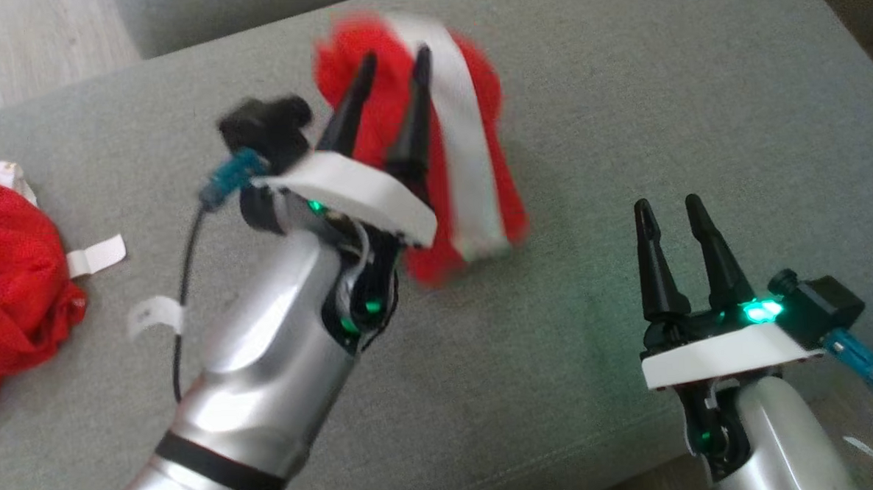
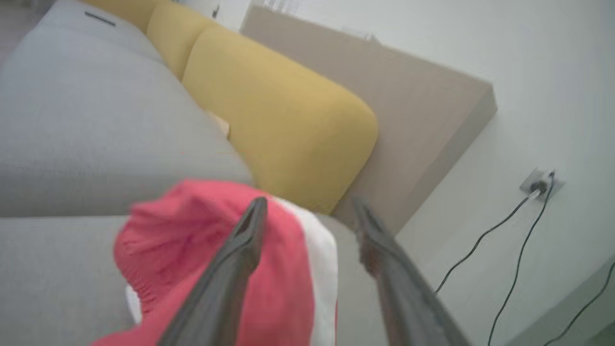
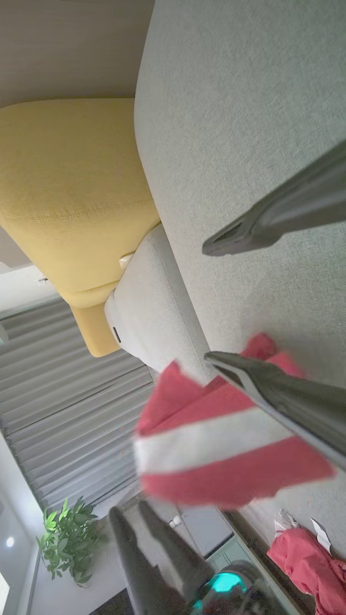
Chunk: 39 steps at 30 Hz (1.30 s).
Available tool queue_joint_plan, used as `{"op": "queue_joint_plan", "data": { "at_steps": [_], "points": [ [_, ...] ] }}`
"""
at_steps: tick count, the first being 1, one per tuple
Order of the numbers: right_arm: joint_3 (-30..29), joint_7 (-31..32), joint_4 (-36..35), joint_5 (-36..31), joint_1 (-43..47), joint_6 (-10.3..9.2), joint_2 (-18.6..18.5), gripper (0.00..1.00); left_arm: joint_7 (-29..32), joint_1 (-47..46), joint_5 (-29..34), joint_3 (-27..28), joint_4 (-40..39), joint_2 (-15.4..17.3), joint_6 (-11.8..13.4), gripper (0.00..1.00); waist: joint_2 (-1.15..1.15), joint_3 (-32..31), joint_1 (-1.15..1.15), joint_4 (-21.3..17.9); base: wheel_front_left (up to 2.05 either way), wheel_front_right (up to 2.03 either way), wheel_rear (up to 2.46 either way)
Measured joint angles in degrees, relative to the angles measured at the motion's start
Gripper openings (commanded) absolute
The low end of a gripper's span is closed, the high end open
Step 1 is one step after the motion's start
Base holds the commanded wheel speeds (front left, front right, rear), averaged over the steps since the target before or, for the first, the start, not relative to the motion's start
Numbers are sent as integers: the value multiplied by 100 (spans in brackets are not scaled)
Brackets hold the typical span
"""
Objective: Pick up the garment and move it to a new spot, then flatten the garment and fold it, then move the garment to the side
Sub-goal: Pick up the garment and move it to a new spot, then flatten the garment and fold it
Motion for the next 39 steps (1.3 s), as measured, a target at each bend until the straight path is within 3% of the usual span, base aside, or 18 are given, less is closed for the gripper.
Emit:
{"op": "queue_joint_plan", "data": {
  "at_steps": [3,10,17,22,29,39],
  "points": [
    [-85,0,-32,-9,-5,1,0,100,0,84,241,53,189,-5,3,100,0,43,0,107,0,0,0],
    [-234,0,-24,-144,-5,1,1,100,-1,317,1010,811,68,82,-176,100,0,23,0,523,0,0,0],
    [-433,0,30,-219,51,0,2,100,-41,1220,1996,1618,-761,483,-687,100,0,-178,0,1101,0,0,0],
    [-522,0,81,-266,155,0,2,100,-42,2152,2457,2070,-1344,577,-982,100,0,-377,0,1453,0,0,0],
    [-597,0,238,-257,426,1,3,100,-41,3314,2773,2298,-1541,409,-1255,100,0,-629,0,1763,0,0,0],
    [-632,0,126,-665,343,1,4,100,-41,3404,2945,2492,-1628,121,-1392,100,0,-561,0,1933,0,0,0]
  ]
}}
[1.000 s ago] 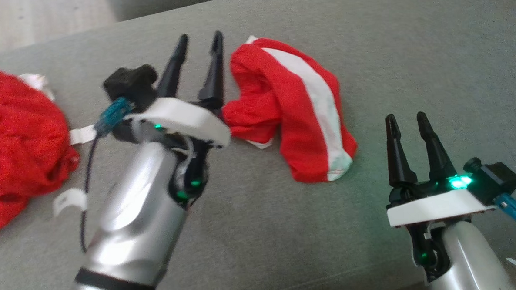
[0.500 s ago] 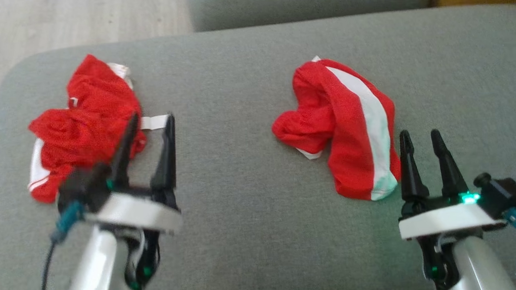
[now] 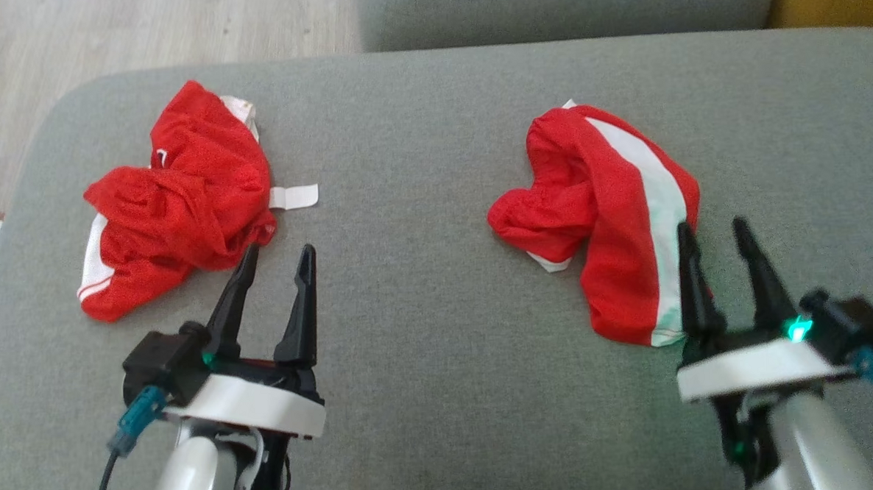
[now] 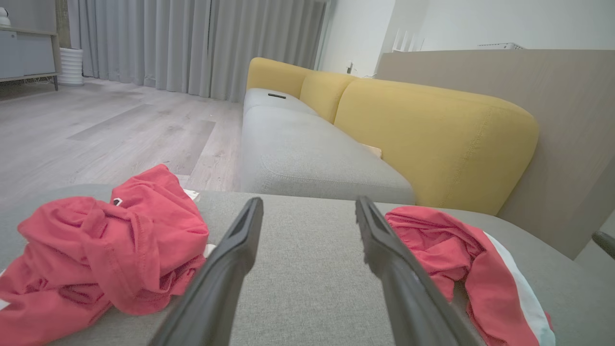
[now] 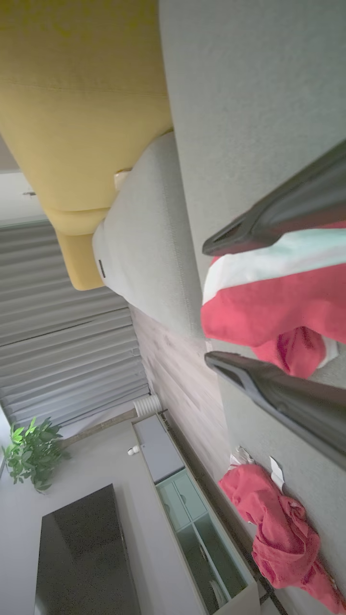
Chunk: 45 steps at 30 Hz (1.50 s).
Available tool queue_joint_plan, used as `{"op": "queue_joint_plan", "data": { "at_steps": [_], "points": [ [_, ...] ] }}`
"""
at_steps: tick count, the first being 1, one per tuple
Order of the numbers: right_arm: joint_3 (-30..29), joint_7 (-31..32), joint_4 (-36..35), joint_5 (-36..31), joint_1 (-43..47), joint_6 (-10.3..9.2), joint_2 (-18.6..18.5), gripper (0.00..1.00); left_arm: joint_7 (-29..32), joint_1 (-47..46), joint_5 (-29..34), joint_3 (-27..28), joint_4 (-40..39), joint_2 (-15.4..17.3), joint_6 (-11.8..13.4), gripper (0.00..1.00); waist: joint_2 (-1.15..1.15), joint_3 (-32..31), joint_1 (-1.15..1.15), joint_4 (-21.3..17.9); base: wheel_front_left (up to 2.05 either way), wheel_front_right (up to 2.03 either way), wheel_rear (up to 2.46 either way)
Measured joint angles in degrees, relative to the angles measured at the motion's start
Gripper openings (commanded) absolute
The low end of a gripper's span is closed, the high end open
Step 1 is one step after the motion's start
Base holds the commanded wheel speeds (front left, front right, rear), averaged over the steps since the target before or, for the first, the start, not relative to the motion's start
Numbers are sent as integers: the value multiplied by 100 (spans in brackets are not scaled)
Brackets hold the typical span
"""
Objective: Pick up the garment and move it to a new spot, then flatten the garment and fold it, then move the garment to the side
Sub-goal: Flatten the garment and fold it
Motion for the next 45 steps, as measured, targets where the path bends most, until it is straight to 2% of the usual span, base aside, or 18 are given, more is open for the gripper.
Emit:
{"op": "queue_joint_plan", "data": {
  "at_steps": [5,13,18,24,28,29,30,31,32,38,39,45],
  "points": [
    [-249,109,185,-215,-858,0,-2,100,0,-88,1,-57,43,-20,-71,100,0,186,0,122,0,0,0],
    [-555,1771,1351,-542,-2530,0,-55,100,0,-293,-32,-253,146,-44,-92,100,0,451,0,547,0,0,0],
    [-839,2560,2297,-619,-3017,0,-393,100,0,-314,-126,-339,163,-46,-93,100,0,623,1,770,0,0,0],
    [-770,3310,3200,-532,-3576,0,-600,100,0,-370,-224,-439,175,-47,-96,100,0,814,1,922,0,0,0],
    [-534,3917,3691,-172,-3839,0,-748,100,0,-462,-274,-591,190,-52,-85,100,0,891,1,960,0,0,0],
    [-453,4036,3760,-75,-3852,0,-780,85,0,-505,-302,-608,189,-52,-64,100,0,896,1,959,0,0,0],
    [-361,4134,3807,30,-3852,0,-810,85,0,-547,-328,-628,188,-52,-47,100,0,897,1,956,0,0,0],
    [-253,4173,3817,137,-3851,0,-845,24,0,-584,-326,-649,188,-52,-38,100,0,898,1,952,0,0,0],
    [-215,4162,3805,263,-3853,0,-877,0,0,-605,-326,-670,187,-52,-37,100,0,896,1,945,0,0,0],
    [-209,3201,3645,724,-3989,-1,-1124,0,0,-601,-324,-637,197,-53,-33,100,0,827,1,854,0,0,0],
    [-209,3201,3645,724,-3989,-1,-1124,0,0,-601,-324,-637,197,-53,-33,100,0,827,1,854,0,0,0],
    [-111,1913,3587,487,-4314,0,-1469,0,0,-575,-324,-569,221,-53,-33,100,0,691,0,773,0,0,0]
  ]
}}
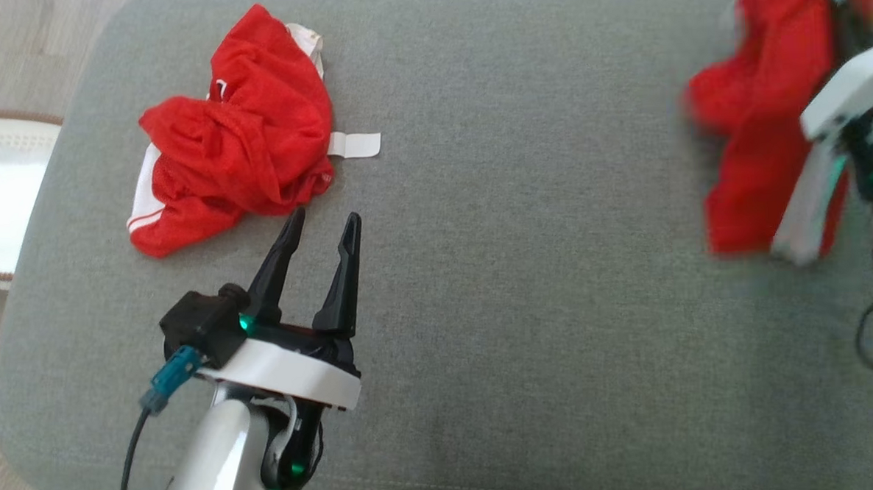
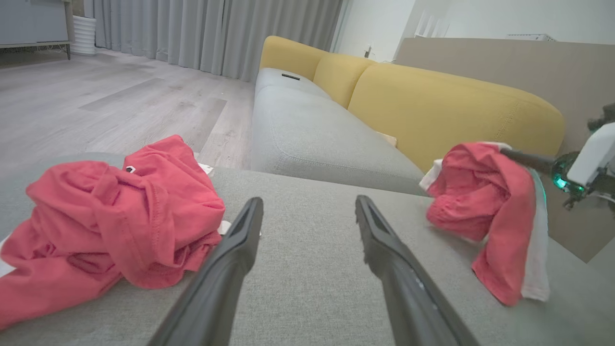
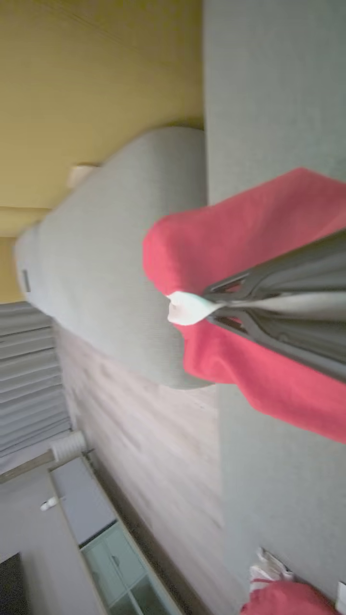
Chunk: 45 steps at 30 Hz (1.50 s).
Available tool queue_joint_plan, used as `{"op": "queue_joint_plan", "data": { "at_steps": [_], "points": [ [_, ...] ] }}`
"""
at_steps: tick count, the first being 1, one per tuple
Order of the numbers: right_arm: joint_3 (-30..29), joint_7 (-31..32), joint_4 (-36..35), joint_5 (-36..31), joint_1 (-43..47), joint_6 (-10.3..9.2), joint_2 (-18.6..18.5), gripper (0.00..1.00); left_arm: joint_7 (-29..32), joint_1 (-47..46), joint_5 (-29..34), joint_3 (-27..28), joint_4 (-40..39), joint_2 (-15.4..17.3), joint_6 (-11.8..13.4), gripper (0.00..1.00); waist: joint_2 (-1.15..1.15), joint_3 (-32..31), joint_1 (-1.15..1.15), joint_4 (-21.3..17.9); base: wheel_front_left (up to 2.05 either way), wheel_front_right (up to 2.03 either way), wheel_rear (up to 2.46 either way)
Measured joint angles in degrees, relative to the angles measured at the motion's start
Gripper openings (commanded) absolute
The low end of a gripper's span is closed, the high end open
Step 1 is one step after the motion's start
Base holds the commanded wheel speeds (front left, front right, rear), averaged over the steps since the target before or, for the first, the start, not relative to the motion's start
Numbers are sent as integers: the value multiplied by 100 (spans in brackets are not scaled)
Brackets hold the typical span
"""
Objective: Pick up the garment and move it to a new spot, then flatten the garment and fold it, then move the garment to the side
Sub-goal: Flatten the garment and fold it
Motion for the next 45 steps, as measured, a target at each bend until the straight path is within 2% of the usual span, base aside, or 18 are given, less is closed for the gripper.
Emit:
{"op": "queue_joint_plan", "data": {
  "at_steps": [4,7,12,16,21,26,30,31,32,39,45],
  "points": [
    [276,-758,-136,-353,-325,0,-232,0,0,11,0,1,-1,-1,0,100,0,-134,0,-25,0,0,0],
    [714,-1015,-343,-388,-504,0,-248,0,0,31,-2,31,-10,-1,2,100,0,-235,0,-39,0,0,0],
    [1948,-913,-818,58,-365,0,-63,0,0,160,-2,44,-19,-1,3,100,0,-356,0,-40,0,0,0],
    [3234,-581,-1221,591,238,0,84,0,0,243,-47,35,-15,0,26,100,0,-377,0,9,0,0,0],
    [4611,-425,-1298,1003,906,0,53,0,0,240,-62,25,-9,0,26,100,0,-361,0,91,0,0,0],
    [5562,-506,-1250,1232,953,0,62,0,0,240,-62,36,3,0,43,100,0,-359,0,134,0,0,0],
    [5917,-594,-1071,1454,954,0,81,0,0,241,-62,66,12,0,54,100,0,-384,0,90,0,0,0],
    [5948,-683,-1007,1452,956,0,78,94,0,241,-62,76,12,0,74,100,0,-391,0,67,0,0,0],
    [5945,-758,-929,1454,956,0,81,100,0,242,-60,90,14,0,90,100,0,-401,0,39,0,0,0],
    [5310,-1328,-637,1666,1020,0,202,100,0,282,-58,258,12,0,92,100,0,-538,0,-231,0,0,0],
    [4251,-1700,-556,1703,1522,0,203,100,0,374,-7,436,-33,1,87,100,0,-690,0,-521,0,0,0]
  ]
}}
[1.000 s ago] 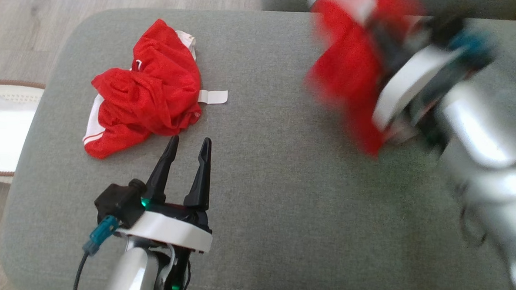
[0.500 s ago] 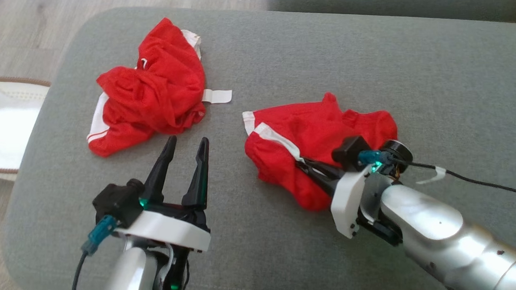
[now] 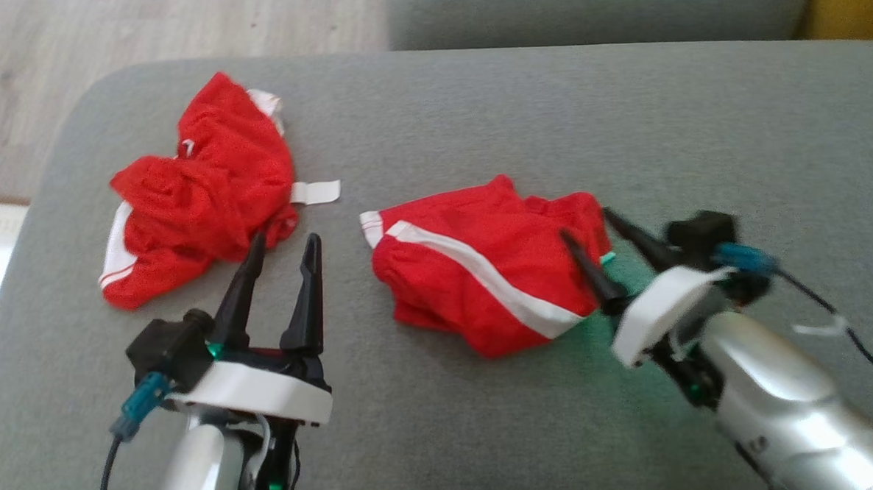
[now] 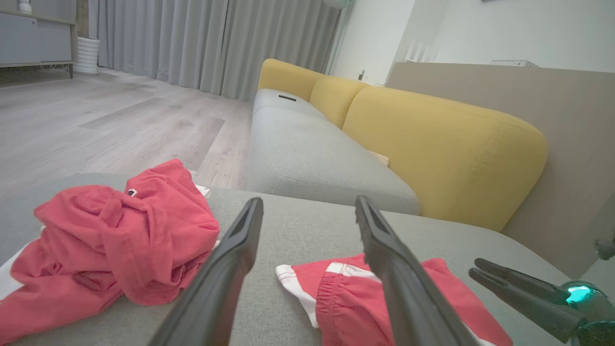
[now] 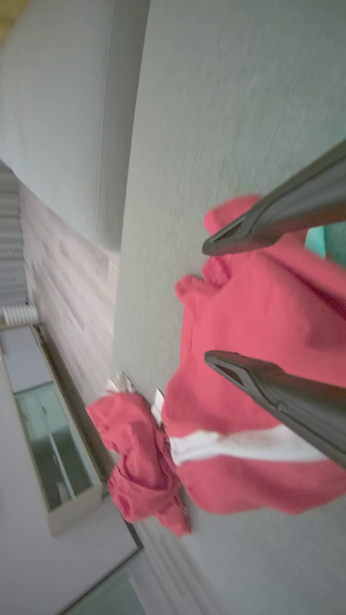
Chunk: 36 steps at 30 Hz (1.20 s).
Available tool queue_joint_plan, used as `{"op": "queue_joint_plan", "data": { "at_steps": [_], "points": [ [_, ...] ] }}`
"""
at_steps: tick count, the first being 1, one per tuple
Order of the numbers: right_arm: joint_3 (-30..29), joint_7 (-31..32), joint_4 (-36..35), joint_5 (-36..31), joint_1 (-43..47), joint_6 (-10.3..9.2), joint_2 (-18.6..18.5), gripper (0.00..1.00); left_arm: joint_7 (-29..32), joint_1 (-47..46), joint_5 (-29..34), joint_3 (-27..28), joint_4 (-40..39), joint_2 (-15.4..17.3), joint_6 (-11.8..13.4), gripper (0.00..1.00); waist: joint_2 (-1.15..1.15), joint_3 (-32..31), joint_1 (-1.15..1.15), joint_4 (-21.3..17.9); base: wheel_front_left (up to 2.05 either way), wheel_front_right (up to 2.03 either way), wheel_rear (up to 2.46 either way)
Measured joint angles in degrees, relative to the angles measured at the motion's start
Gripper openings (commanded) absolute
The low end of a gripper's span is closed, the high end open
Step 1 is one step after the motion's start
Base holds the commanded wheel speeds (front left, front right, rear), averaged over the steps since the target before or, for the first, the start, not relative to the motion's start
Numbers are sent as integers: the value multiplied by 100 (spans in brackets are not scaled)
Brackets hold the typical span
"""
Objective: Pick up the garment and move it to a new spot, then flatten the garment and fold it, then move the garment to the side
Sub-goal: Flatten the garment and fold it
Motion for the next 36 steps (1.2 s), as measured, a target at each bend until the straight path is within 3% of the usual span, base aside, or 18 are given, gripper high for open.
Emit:
{"op": "queue_joint_plan", "data": {
  "at_steps": [6,10,15,19,24,36],
  "points": [
    [-1700,-194,-287,-470,569,0,66,100,0,-5,32,194,-187,-1,-11,100,0,-64,0,-278,0,0,0],
    [-3234,-197,-1325,-1178,1323,0,554,100,0,-4,13,274,-357,-3,-10,100,0,-79,0,-407,0,0,0],
    [-4058,-198,-2205,-1856,2269,0,1081,100,-1,21,5,314,-467,-2,8,100,0,-74,0,-487,0,0,0],
    [-4252,-199,-2516,-2081,2740,0,1188,100,-1,172,5,293,-492,-3,7,100,0,-35,0,-519,0,0,0],
    [-4368,-196,-2461,-2107,2700,0,1227,100,0,191,3,156,-493,-3,7,100,0,68,0,-442,0,0,0],
    [-4127,833,-639,-1983,1423,0,1229,100,0,-18,-56,-53,-366,-1,-1,100,0,435,0,56,0,0,0]
  ]
}}
